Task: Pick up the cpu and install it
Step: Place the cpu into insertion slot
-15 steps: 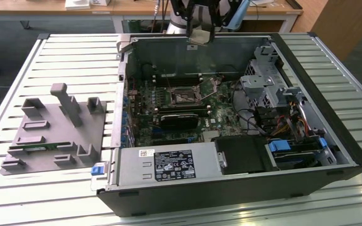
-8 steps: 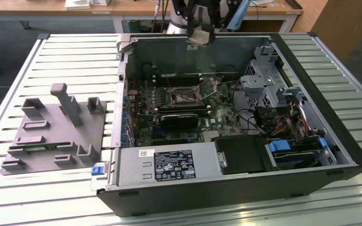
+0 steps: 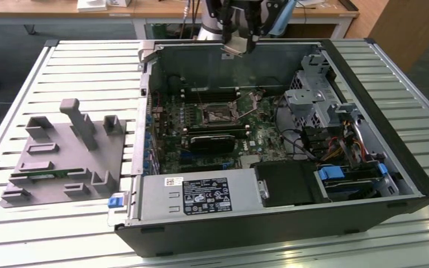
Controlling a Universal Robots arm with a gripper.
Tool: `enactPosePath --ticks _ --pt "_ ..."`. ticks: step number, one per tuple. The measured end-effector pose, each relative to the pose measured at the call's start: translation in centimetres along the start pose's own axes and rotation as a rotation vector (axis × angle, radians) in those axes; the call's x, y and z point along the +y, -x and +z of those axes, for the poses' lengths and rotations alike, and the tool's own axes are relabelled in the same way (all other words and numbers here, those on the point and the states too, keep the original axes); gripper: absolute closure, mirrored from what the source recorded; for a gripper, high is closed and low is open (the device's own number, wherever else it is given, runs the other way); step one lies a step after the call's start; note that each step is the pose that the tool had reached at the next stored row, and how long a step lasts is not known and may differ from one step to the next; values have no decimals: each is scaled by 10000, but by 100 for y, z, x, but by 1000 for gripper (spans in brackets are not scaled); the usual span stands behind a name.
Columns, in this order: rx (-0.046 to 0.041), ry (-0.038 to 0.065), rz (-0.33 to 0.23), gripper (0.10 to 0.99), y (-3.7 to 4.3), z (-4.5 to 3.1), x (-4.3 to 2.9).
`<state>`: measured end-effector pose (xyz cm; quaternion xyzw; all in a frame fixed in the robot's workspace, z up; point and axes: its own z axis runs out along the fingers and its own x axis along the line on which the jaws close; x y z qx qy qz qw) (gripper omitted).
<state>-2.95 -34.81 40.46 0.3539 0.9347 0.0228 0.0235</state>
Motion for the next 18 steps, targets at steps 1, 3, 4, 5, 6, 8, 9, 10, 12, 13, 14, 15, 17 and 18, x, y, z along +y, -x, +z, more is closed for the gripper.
enactPosePath --ticks 1,3,4,5,6,8,9,10,12,13,14,15,17,18 --pt "-9 -5 144 557 0 2 0" --pt "-27 -13 416 557 0 5 0" --pt "-35 -17 548 557 0 6 0" --pt "-43 -21 680 557 -1 8 0" --pt "-51 -26 809 557 -1 9 0" --pt "-68 -34 1093 557 -1 12 0" --pt "-77 -39 1239 557 -1 14 0" --pt "-87 -43 1397 557 -1 16 0" --pt "-104 -51 1693 557 -2 20 1" --pt "-113 -55 1846 557 -2 22 1" --pt "-122 -59 2000 557 -3 23 1" --pt "-131 -64 2159 557 -3 25 1" --pt "-150 -73 2478 557 -4 28 2" --pt "-159 -78 2618 557 -5 29 3"
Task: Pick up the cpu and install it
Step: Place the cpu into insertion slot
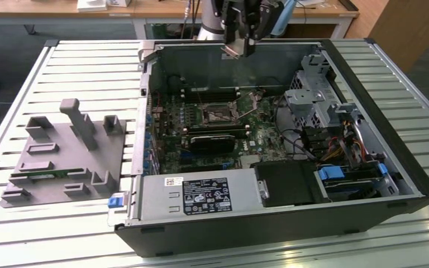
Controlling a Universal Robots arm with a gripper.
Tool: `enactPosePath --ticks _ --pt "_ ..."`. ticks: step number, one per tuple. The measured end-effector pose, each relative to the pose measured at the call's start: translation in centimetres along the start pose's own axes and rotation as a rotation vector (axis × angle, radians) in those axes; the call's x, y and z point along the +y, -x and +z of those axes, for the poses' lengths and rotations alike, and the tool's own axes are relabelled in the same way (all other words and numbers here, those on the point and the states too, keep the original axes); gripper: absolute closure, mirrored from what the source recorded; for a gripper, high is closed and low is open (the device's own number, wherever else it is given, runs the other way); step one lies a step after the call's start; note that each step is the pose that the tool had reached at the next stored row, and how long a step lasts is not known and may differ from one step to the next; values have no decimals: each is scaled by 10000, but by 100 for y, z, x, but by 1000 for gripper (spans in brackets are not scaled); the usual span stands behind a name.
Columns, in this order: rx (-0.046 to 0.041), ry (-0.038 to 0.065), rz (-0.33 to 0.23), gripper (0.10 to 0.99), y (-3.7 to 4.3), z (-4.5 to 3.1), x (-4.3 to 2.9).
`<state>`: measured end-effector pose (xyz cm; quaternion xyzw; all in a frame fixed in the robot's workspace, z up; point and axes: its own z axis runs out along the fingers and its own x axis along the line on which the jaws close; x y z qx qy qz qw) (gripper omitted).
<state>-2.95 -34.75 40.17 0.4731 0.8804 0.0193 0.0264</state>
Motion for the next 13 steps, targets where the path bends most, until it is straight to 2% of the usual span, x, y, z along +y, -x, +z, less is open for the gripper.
enactPosePath --ticks 7,13 --pt "-63 -29 1068 557 -5 13 2" --pt "-125 -60 2110 557 -7 63 0"
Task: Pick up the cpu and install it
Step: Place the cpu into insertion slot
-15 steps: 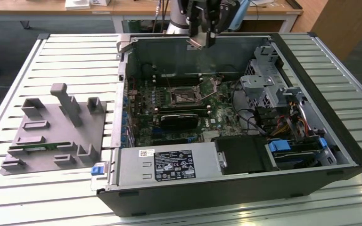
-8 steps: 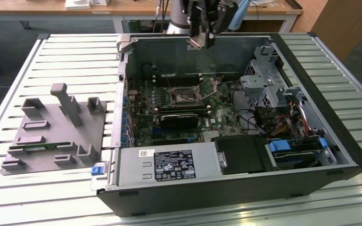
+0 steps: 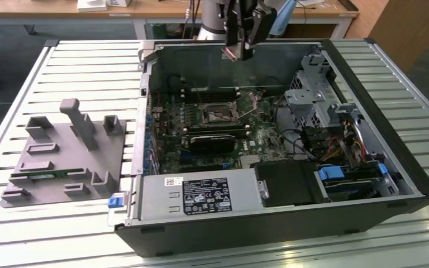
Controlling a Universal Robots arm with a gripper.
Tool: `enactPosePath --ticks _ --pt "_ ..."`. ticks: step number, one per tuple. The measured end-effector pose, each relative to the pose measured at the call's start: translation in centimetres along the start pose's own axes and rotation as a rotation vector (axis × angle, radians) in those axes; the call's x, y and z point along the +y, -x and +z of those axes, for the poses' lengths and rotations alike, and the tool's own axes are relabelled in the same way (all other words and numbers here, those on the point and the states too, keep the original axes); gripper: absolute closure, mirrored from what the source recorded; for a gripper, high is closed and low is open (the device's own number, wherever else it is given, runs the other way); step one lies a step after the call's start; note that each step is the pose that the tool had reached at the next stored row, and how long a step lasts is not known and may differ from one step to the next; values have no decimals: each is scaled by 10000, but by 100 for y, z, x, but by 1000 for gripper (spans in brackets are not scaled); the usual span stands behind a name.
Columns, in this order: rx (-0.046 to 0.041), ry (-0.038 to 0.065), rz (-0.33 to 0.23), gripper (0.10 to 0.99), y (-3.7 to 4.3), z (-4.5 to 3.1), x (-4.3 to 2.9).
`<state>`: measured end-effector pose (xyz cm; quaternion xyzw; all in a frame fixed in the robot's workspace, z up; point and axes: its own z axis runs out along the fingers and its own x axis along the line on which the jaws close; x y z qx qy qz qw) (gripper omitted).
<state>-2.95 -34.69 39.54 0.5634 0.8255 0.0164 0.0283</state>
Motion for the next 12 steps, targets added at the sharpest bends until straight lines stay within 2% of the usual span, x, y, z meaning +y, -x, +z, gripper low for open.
enactPosePath --ticks 12 --pt "-47 -39 892 557 -24 82 -34"
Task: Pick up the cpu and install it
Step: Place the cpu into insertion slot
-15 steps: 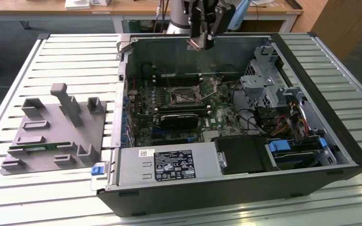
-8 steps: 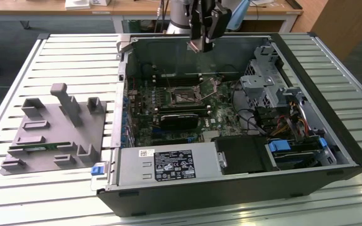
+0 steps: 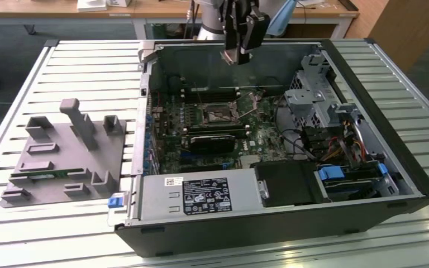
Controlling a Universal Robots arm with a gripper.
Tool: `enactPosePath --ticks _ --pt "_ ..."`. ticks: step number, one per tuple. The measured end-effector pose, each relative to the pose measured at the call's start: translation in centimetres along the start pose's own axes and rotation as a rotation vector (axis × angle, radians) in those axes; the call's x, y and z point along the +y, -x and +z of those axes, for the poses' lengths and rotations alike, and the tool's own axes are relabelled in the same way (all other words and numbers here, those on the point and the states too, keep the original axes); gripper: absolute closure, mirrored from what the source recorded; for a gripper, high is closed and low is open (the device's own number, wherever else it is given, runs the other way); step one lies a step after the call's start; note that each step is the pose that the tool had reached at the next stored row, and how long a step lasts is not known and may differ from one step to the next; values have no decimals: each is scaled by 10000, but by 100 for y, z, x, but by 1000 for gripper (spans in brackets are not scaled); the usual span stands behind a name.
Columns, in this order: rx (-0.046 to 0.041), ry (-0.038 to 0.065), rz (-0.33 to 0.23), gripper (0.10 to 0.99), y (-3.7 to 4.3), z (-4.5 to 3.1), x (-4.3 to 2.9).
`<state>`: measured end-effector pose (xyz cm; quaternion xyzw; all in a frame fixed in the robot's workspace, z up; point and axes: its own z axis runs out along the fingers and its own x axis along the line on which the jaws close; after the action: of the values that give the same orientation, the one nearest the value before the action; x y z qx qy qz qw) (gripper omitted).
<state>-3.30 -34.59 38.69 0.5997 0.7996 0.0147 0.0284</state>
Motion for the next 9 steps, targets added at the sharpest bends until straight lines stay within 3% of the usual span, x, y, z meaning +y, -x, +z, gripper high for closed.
enactPosePath --ticks 9 --pt "-16 -37 423 557 -21 60 -42"
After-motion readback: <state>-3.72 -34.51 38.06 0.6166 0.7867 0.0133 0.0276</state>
